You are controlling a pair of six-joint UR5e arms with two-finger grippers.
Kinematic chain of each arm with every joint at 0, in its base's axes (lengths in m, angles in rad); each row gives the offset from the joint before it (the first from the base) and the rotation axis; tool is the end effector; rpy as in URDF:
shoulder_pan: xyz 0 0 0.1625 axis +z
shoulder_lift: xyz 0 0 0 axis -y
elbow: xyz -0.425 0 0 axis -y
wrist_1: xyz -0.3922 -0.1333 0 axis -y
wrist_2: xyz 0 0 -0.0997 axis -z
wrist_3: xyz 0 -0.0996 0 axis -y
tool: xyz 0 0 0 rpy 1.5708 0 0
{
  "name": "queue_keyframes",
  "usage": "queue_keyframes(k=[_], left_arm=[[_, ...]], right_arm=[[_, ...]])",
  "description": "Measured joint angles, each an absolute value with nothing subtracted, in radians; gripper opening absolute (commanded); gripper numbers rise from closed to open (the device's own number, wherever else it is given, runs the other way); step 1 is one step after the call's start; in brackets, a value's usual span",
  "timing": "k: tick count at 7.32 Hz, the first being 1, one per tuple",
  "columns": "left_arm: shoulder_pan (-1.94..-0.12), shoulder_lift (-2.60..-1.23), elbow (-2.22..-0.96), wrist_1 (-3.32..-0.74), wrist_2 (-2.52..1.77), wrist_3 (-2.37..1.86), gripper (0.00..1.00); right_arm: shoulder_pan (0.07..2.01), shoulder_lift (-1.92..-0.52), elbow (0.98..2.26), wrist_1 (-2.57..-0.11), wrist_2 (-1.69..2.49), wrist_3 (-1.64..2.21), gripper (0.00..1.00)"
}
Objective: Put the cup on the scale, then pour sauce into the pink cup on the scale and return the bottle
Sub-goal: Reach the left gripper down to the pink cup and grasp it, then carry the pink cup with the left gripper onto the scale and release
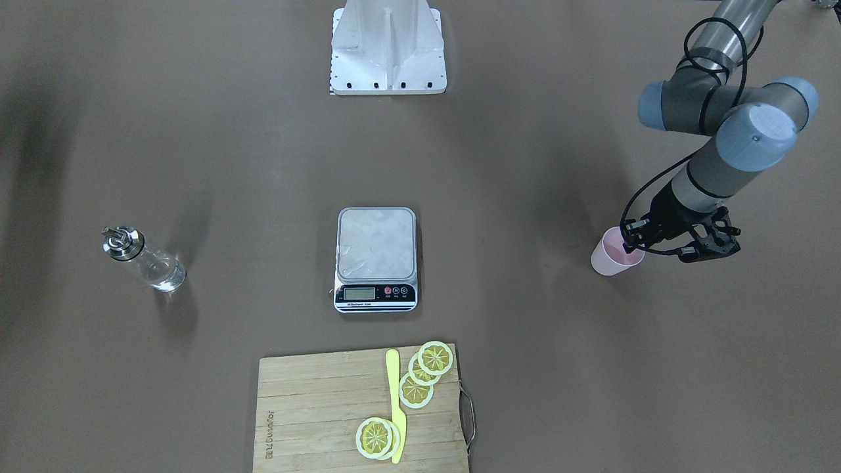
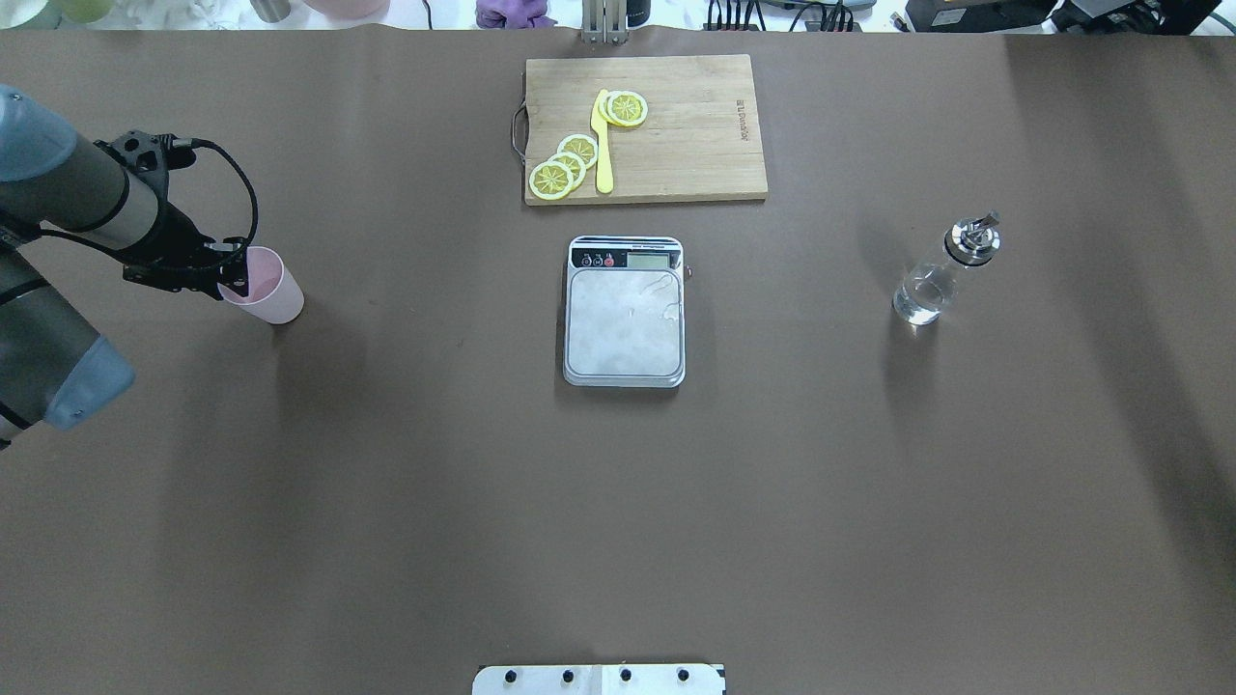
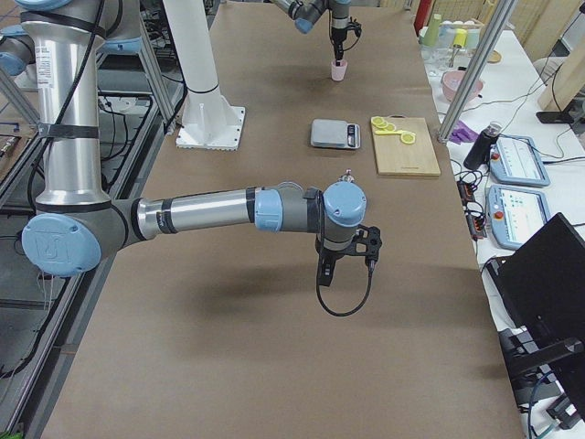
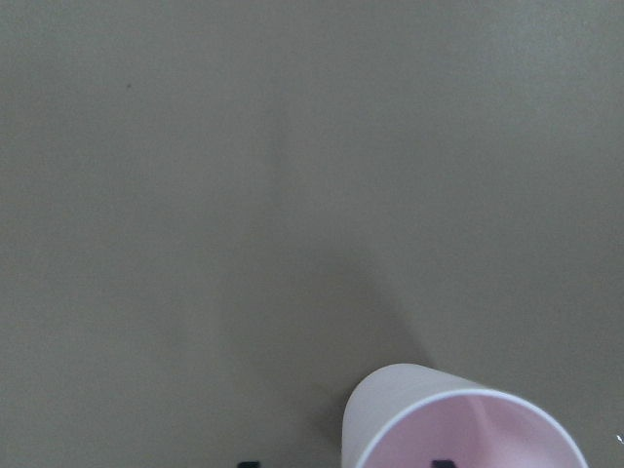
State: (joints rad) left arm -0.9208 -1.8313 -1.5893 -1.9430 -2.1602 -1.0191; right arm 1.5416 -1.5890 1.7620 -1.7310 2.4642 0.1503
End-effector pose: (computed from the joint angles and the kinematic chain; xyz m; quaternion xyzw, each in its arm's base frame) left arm 0.3107 -0.5375 0.4706 0.0016 0.4116 -0.0750 0.9083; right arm 0.0417 -0.4805 0.5811 -0.0330 -0.4308 0.0518 0.9004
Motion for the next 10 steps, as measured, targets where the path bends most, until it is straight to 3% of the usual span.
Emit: queue_keyframes(k=[4, 7, 10], left_arm=[[-0.984, -1.872, -1.693, -1.782, -2.255, -1.026, 0.00], [-0.967, -2.094, -1.759, -1.486, -2.271, -1.163, 0.00], [-0.791, -2.315, -1.683, -1.452, -2.195, -1.464, 0.00]], right_arm=[[1.542, -1.591, 1.763, -1.732, 2.465, 0.150, 1.00], [1.542, -1.594, 1.764, -1.730, 2.465, 0.148, 1.00], [1.542, -1.595, 1.764, -1.726, 2.465, 0.142, 1.00]])
